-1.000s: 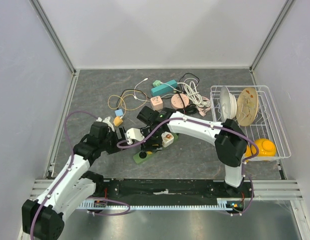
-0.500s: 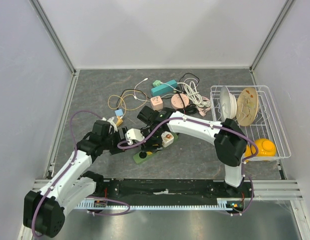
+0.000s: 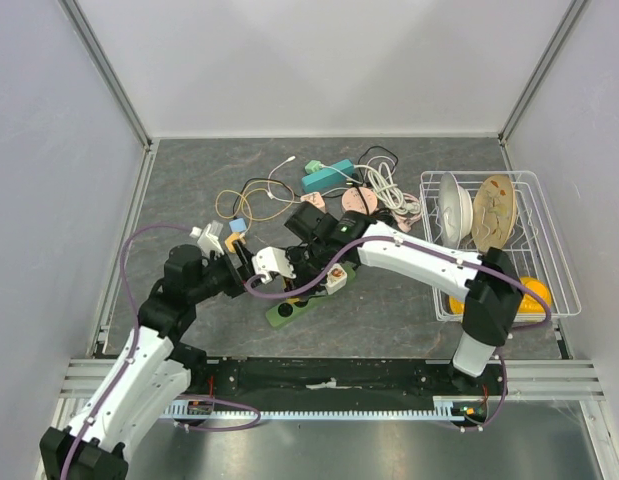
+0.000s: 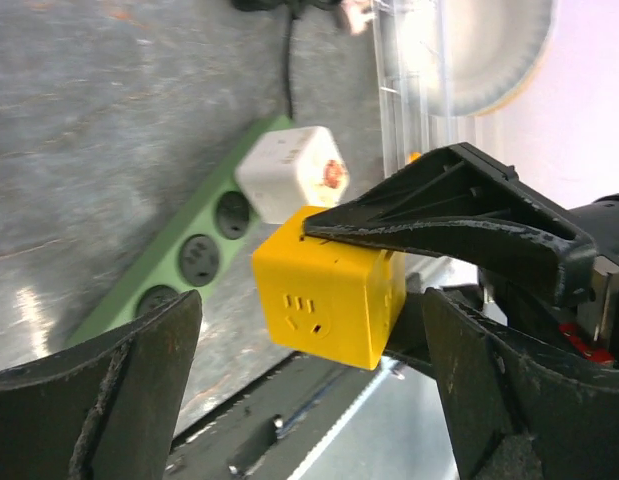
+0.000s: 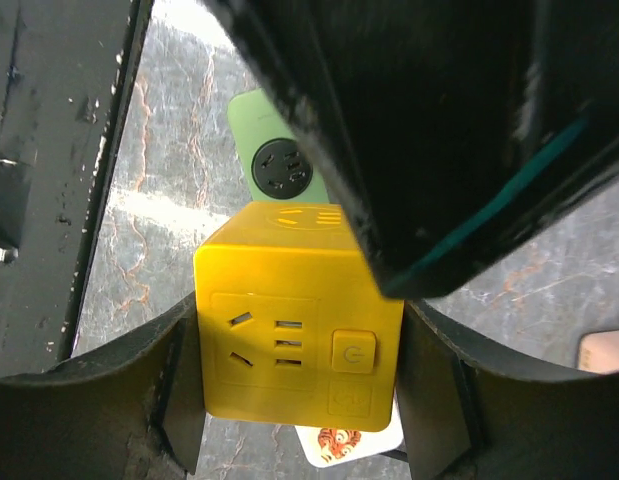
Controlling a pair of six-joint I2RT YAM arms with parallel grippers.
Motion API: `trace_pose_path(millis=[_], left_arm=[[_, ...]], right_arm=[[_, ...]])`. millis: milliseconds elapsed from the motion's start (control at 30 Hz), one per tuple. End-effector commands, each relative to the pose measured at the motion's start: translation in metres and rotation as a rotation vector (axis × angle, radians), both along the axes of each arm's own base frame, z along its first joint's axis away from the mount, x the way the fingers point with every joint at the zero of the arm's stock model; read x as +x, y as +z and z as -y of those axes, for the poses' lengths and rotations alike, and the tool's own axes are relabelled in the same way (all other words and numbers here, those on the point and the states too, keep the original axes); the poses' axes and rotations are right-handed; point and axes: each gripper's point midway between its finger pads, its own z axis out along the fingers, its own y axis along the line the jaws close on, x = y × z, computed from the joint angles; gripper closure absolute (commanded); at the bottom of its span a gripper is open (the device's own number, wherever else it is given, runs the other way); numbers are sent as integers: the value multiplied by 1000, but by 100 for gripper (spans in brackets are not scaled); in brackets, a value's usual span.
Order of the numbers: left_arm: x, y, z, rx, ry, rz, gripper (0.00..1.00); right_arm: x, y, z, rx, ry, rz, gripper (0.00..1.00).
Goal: Insert the plug
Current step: Adjust the plug.
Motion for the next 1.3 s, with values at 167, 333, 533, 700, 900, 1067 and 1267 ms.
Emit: trace_pose_path(millis=[167, 333, 533, 700, 900, 1067, 1267], left_arm=[[-9, 29, 36, -193, -217, 13, 2], [-17, 30, 43, -226, -303, -5, 2], [-28, 24, 48, -254, -377, -49, 7], [-28, 24, 50, -277, -386, -39, 14], [-24, 33, 54, -324, -386, -16, 17], [-25, 34, 55, -347, -392, -19, 21], [-31, 35, 55, -358, -412, -19, 52]], right_arm=[[-8, 54, -10, 195, 21, 26, 100], [-5, 63, -10, 233, 12, 30, 100], [0, 68, -9, 260, -6, 28, 100], [-1, 71, -11, 286, -2, 10, 100], [-5, 69, -13, 293, 2, -15, 100], [-6, 71, -14, 305, 0, -22, 100], [0, 63, -13, 292, -37, -27, 100]])
